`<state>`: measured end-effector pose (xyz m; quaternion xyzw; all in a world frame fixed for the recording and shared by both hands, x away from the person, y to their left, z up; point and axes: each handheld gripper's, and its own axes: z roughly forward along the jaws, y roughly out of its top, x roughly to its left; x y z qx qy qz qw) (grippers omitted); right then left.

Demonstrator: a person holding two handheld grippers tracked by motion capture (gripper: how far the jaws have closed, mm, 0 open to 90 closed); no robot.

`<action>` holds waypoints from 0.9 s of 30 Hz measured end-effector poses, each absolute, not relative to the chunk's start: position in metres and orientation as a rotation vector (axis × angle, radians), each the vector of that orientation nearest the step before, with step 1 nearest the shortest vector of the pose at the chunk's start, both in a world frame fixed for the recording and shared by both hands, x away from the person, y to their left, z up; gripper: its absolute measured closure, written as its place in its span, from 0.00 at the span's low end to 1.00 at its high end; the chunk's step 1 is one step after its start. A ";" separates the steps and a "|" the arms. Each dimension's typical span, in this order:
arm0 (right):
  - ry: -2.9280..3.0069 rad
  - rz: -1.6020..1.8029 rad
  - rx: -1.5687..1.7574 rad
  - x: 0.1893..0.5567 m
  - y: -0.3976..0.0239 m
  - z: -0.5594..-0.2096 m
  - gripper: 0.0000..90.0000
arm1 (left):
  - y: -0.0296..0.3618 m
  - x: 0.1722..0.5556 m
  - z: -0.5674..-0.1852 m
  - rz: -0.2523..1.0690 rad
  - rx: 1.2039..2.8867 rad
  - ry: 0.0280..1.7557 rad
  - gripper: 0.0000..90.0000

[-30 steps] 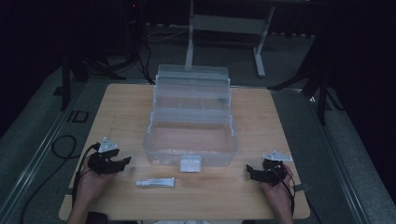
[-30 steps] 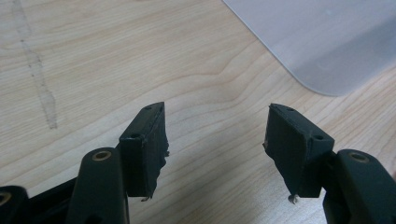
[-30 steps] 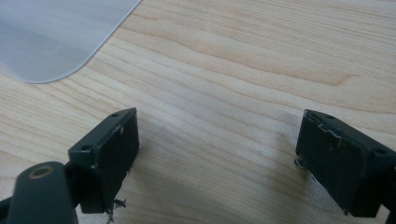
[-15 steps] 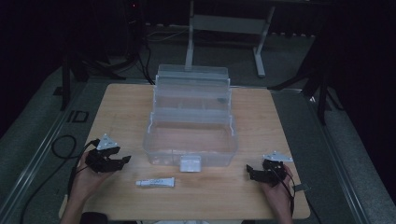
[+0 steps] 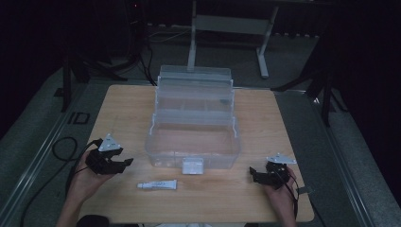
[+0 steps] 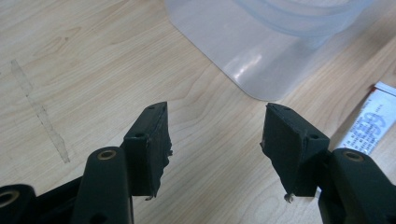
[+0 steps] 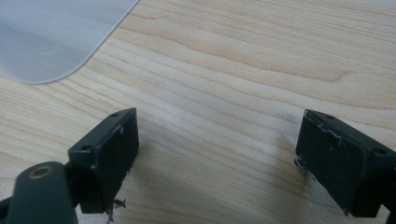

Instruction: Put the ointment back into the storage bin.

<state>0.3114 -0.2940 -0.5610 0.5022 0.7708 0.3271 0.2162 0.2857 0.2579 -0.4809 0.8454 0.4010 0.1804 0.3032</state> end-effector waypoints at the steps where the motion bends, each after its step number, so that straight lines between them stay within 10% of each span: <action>1: 2.136 0.906 1.392 0.311 -0.294 -0.561 0.14 | 0.257 0.285 -0.479 0.478 2.253 1.052 0.46; 27: 2.136 0.906 1.392 0.311 -0.294 -0.561 0.14 | 0.229 0.287 -0.450 0.454 2.439 0.849 0.48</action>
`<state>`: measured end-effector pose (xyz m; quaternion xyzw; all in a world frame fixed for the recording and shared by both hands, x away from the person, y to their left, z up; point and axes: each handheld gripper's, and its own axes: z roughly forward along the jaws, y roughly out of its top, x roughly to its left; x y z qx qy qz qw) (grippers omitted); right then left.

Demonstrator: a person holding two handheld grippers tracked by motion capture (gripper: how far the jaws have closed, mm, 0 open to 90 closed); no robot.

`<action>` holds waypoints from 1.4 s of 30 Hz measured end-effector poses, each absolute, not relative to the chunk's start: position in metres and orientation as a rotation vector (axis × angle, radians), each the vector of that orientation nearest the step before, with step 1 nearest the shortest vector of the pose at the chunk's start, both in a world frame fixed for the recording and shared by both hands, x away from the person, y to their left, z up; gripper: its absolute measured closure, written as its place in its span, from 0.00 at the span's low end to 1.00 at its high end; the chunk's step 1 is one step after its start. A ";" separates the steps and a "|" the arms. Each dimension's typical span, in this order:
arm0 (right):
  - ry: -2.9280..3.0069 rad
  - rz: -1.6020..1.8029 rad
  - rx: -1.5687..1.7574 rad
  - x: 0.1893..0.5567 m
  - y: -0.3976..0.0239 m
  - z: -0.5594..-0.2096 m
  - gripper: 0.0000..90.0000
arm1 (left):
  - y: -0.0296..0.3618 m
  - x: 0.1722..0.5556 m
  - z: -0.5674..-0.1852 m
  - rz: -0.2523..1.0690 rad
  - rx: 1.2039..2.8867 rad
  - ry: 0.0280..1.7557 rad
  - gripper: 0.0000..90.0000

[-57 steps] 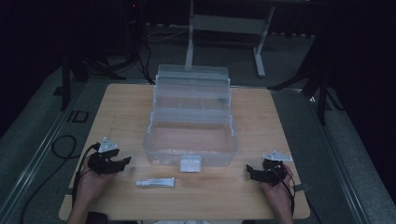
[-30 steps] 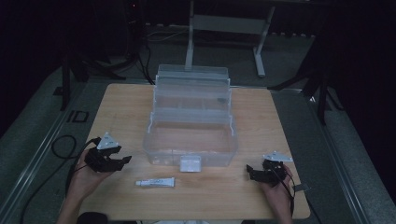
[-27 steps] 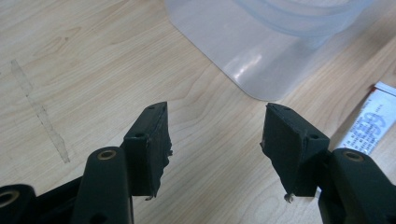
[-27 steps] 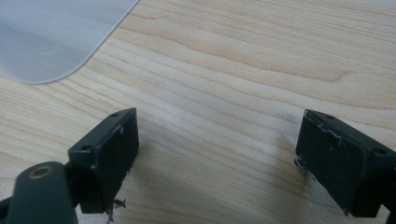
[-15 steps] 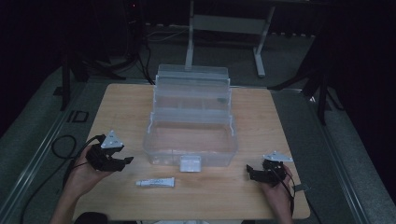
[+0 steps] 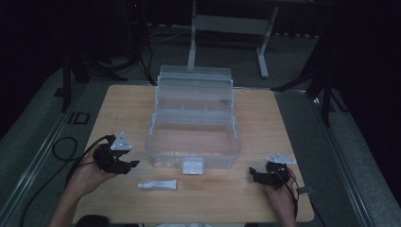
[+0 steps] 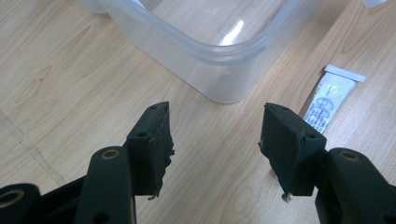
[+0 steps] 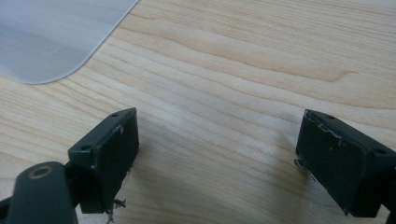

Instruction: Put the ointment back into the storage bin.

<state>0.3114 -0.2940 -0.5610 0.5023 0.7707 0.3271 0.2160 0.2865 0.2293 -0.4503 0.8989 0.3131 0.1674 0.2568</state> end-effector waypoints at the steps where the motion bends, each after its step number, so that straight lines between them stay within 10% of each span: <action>1: 2.136 0.906 1.392 0.311 -0.294 -0.561 0.14 | 0.229 0.287 -0.450 0.452 2.443 0.845 0.48; 42: 2.136 0.906 1.392 0.311 -0.294 -0.561 0.14 | 0.189 0.289 -0.444 0.355 2.660 0.604 0.49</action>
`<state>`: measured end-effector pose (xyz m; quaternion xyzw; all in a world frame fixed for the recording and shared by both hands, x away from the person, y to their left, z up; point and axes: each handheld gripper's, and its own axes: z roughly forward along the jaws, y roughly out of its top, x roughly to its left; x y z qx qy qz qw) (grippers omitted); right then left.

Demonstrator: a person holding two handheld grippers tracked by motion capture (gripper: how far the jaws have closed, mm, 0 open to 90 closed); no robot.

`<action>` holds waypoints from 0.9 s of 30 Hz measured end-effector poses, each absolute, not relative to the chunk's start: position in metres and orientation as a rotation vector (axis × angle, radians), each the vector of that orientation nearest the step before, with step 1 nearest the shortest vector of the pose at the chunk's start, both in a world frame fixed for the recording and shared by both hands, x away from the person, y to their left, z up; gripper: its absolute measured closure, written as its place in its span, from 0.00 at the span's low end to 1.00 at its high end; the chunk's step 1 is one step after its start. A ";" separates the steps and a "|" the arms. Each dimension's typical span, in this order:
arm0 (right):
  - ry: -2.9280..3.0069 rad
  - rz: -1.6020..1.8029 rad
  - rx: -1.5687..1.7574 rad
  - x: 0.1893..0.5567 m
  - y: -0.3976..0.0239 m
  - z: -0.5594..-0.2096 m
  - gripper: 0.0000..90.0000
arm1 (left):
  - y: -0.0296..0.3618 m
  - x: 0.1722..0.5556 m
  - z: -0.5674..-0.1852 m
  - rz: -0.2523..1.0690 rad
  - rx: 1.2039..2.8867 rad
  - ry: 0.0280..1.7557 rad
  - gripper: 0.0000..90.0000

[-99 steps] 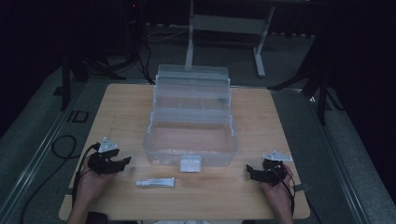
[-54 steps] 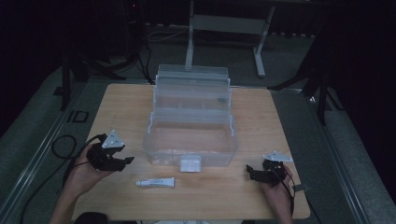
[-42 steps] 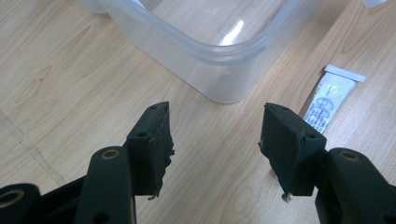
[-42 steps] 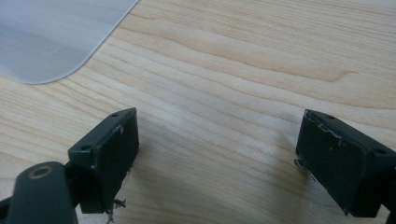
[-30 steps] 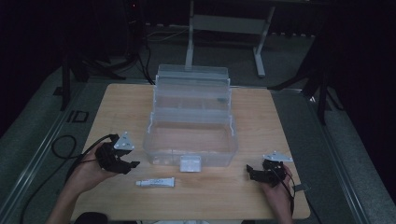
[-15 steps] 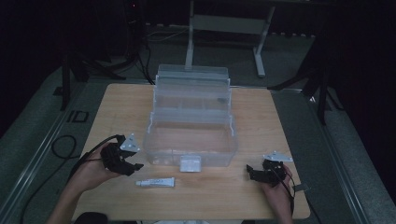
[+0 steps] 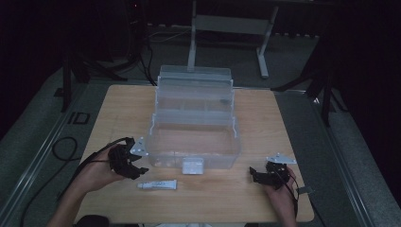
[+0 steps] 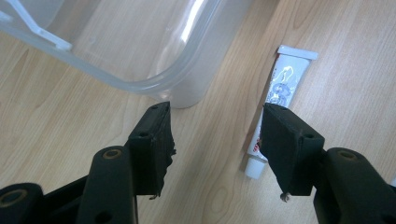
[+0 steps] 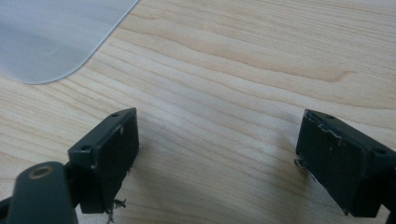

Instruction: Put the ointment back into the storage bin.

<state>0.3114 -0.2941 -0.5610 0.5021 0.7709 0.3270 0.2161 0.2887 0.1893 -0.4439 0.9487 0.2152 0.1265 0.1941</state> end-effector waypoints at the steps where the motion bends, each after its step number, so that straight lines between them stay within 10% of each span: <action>1: 2.136 0.906 1.392 0.311 -0.294 -0.561 0.14 | 0.189 0.289 -0.444 0.355 2.660 0.604 0.49; 27: 2.136 0.906 1.392 0.311 -0.294 -0.561 0.14 | 0.162 0.290 -0.449 0.301 2.794 0.474 0.49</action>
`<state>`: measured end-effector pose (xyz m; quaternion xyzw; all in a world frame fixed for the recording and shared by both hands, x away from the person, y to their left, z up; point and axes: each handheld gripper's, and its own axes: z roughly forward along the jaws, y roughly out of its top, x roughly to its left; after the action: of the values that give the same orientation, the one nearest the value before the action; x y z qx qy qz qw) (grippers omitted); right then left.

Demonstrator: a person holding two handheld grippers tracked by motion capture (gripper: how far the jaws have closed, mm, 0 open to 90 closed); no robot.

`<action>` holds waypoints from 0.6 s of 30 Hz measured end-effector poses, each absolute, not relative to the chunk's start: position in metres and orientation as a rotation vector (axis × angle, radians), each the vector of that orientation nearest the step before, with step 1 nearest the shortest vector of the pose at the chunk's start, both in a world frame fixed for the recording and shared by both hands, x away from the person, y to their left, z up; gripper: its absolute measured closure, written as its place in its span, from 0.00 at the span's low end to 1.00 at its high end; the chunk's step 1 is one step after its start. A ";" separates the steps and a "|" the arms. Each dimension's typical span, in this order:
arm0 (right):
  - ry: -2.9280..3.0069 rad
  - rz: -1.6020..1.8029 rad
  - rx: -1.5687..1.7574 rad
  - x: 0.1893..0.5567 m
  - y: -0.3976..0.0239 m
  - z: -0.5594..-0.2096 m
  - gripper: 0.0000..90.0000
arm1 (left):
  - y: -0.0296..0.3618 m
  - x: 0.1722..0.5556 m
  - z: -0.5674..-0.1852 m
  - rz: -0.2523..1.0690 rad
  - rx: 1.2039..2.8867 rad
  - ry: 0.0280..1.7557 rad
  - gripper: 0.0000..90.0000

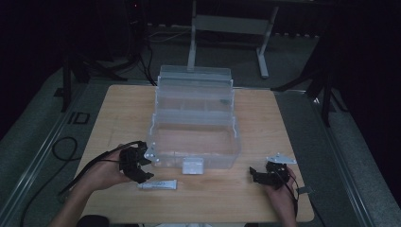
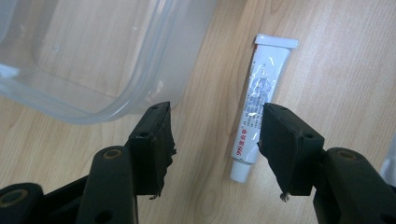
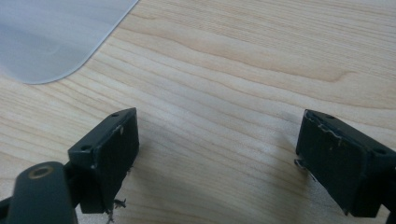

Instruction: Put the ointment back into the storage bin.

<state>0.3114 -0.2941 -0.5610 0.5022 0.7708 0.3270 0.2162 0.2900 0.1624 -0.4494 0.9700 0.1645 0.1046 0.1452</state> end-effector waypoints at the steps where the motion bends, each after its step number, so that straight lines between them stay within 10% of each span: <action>1: 2.136 0.906 1.392 0.311 -0.294 -0.561 0.14 | 0.162 0.290 -0.449 0.301 2.794 0.474 0.49; 18: 2.136 0.906 1.392 0.311 -0.294 -0.561 0.14 | 0.151 0.291 -0.458 0.262 2.868 0.431 0.49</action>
<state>0.3114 -0.2941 -0.5610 0.5023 0.7708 0.3269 0.2161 0.2912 0.1509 -0.4582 0.9784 0.1472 0.0893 0.1147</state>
